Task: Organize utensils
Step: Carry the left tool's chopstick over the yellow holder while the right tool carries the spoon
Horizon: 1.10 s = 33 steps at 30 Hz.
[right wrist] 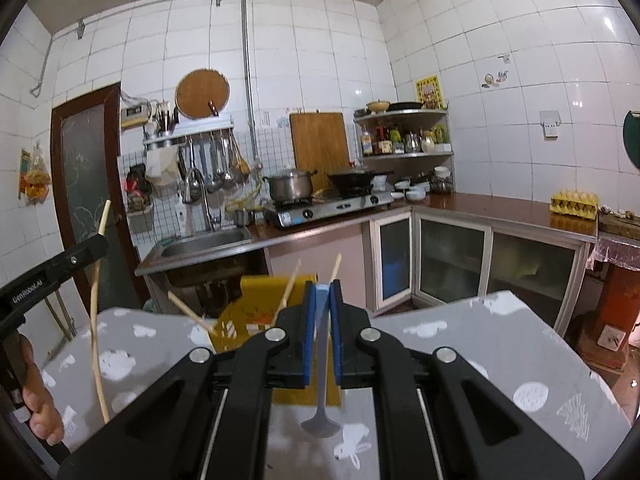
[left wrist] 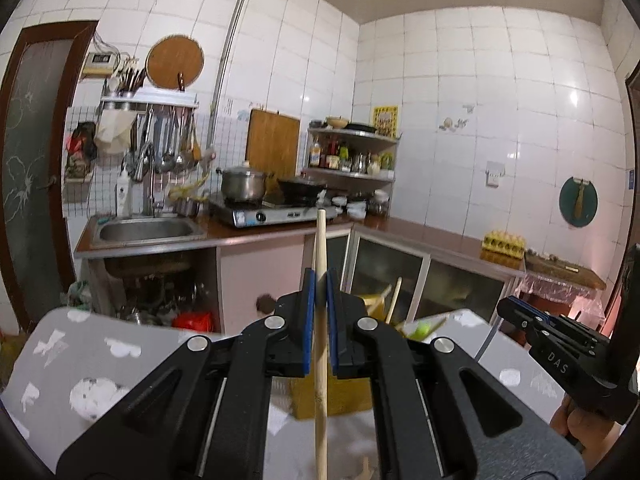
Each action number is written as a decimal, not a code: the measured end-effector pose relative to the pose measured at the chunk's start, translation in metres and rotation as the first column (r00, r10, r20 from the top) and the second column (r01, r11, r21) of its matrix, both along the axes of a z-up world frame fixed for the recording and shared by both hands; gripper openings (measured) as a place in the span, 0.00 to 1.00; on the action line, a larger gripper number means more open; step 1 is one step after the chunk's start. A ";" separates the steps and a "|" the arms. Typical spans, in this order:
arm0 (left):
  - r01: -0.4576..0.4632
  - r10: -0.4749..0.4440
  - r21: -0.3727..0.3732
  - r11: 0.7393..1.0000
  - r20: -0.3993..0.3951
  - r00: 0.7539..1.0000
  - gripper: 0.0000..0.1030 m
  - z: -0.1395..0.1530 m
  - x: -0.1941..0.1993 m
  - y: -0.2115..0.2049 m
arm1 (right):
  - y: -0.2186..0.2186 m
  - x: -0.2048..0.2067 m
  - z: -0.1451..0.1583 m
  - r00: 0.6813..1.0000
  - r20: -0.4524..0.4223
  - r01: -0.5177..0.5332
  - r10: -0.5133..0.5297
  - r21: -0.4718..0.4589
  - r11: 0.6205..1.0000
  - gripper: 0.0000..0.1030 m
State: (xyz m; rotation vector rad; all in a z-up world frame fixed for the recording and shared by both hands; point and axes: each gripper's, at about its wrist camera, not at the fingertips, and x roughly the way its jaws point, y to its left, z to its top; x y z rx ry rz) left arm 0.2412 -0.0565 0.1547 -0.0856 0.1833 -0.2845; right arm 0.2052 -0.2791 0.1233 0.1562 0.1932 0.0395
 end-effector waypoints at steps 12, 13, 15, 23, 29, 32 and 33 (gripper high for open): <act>0.023 -0.017 -0.041 0.999 0.127 0.992 0.04 0.053 0.042 -0.024 | 0.019 0.033 0.075 0.992 0.119 -0.030 0.034 -0.038 0.999 0.07; 0.024 -0.018 -0.041 0.999 0.133 0.991 0.04 0.054 0.047 -0.027 | 0.021 0.038 0.080 0.992 0.124 -0.024 0.030 -0.047 0.999 0.07; 0.026 -0.021 -0.035 0.999 0.142 0.990 0.04 0.056 0.058 -0.031 | 0.021 0.049 0.089 0.991 0.129 -0.013 0.020 -0.060 0.998 0.07; 0.011 -0.004 -0.050 0.999 0.138 0.990 0.04 0.046 0.102 -0.039 | 0.014 0.099 0.083 0.997 0.072 -0.001 0.005 -0.060 0.998 0.07; -0.027 0.032 -0.048 0.998 0.095 0.995 0.04 0.019 0.135 -0.051 | 0.011 0.124 0.060 1.000 0.015 -0.011 0.011 -0.061 0.998 0.07; -0.050 0.052 -0.020 0.999 0.103 0.993 0.04 0.008 0.144 -0.059 | 0.010 0.128 0.052 1.000 -0.001 -0.015 0.015 -0.064 0.998 0.07; -0.061 0.062 -0.006 0.998 0.115 0.991 0.04 0.005 0.146 -0.062 | 0.009 0.130 0.051 1.000 -0.003 -0.017 0.017 -0.063 0.998 0.07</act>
